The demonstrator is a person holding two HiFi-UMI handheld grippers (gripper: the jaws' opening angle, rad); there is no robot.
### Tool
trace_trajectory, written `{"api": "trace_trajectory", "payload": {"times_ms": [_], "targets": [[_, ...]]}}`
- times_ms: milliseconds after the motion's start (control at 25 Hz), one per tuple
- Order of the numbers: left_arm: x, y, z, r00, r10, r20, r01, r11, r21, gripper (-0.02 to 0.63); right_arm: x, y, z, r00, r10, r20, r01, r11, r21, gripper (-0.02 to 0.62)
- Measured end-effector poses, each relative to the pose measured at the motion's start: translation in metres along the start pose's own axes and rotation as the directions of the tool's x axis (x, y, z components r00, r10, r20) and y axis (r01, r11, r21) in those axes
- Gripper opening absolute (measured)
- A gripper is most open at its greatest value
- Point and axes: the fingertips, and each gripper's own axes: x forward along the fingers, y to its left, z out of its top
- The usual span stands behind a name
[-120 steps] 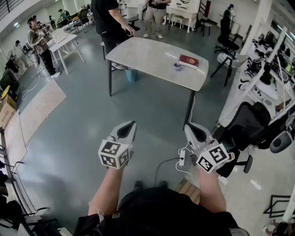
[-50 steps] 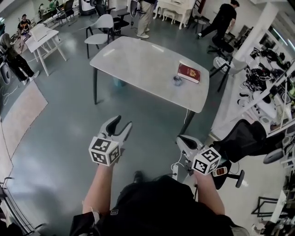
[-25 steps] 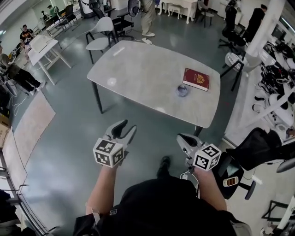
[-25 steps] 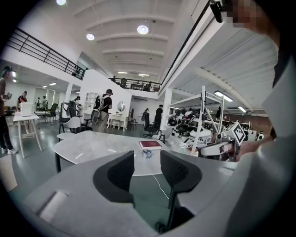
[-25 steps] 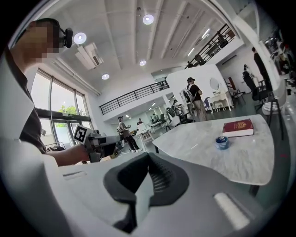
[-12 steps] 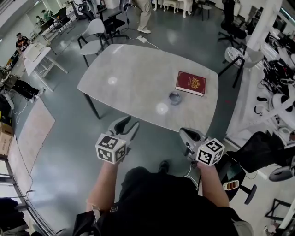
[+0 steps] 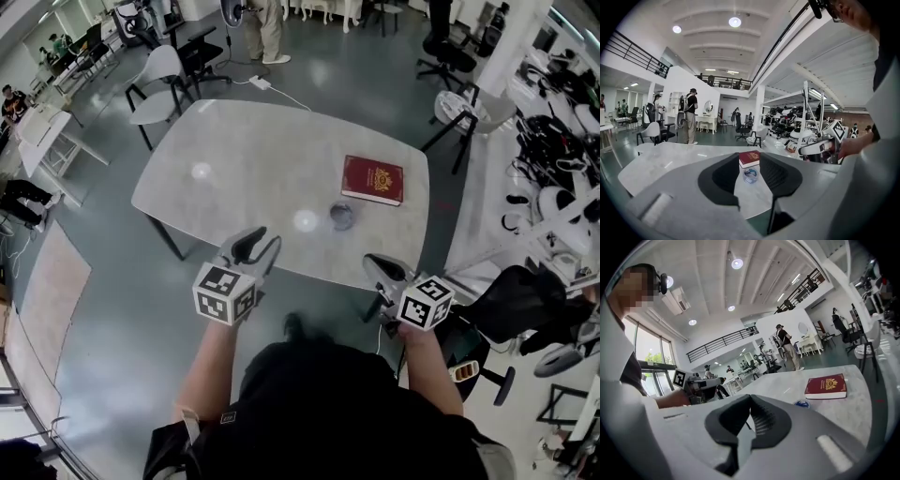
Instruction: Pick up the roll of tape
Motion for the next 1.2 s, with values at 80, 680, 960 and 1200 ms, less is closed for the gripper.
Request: {"api": "trace_trajectory", "payload": {"times_ms": [80,680,960,1200], "targets": [[0.009,0.016,0.005,1.0,-0.021,0.002,0.021,1.0,0.02,0.14,0.015,-0.003,0.009,1.0,-0.024,-0.01,0.024,1.0,-0.011,0.003],[0.106,0.036,0.009,0.974,-0.179,-0.136,0.202,0.963,0.181,0.166,0.064,-0.059,0.068,0.994,-0.104,0.029,0.106,0.993,-0.054,0.003],[0.157,0.016,-0.001,0.948,-0.221,-0.23,0.274,0.933,0.232,0.166,0.065,-0.09,0.074,0.994,-0.106,0.022,0.106,0.994,-0.029,0.003],[0.206,-0.006,-0.029,0.899,-0.268,-0.346,0.372,0.884,0.283,0.166,0.056,-0.122,0.072,0.992,-0.127,0.016,0.127,0.992,-0.003,0.003]]}}
